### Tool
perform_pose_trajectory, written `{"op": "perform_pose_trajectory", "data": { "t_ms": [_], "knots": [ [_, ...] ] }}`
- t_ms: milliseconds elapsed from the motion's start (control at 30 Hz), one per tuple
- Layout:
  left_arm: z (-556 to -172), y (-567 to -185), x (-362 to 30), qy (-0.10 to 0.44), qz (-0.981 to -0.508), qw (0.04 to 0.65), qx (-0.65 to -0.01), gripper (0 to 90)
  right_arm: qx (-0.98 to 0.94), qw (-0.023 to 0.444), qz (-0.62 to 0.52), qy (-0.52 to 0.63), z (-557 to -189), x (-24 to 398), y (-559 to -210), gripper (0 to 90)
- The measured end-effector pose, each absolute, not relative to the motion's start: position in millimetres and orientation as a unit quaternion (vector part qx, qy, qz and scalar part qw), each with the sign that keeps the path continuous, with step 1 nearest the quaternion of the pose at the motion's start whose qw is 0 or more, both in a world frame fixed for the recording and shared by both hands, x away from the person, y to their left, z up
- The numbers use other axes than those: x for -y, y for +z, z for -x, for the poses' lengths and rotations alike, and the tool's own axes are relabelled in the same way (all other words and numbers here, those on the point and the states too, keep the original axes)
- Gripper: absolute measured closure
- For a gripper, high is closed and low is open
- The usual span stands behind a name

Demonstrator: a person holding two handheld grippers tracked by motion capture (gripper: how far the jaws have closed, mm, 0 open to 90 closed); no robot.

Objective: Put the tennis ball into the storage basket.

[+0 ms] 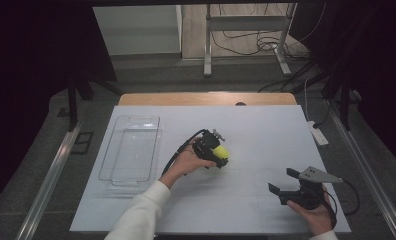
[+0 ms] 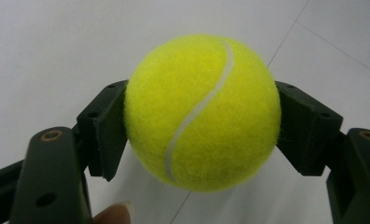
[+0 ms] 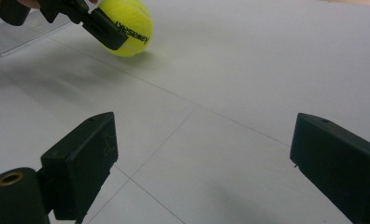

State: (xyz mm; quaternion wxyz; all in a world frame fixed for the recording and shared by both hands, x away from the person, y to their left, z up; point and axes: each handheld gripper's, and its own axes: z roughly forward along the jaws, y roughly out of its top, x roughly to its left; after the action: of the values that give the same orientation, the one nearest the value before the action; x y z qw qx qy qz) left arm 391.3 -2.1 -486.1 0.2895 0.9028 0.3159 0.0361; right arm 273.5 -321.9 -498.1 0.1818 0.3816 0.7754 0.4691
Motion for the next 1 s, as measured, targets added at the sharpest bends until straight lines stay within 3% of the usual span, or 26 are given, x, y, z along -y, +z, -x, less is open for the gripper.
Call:
{"op": "perform_pose_trajectory", "data": {
  "t_ms": [1000],
  "knots": [
    [-377, -456, -17, 0.062, -0.889, 0.338, -0.301, 26.9, -0.775, 0.183, -0.384, 0.467, -274, 322, -498, 8.1]
  ]
}}
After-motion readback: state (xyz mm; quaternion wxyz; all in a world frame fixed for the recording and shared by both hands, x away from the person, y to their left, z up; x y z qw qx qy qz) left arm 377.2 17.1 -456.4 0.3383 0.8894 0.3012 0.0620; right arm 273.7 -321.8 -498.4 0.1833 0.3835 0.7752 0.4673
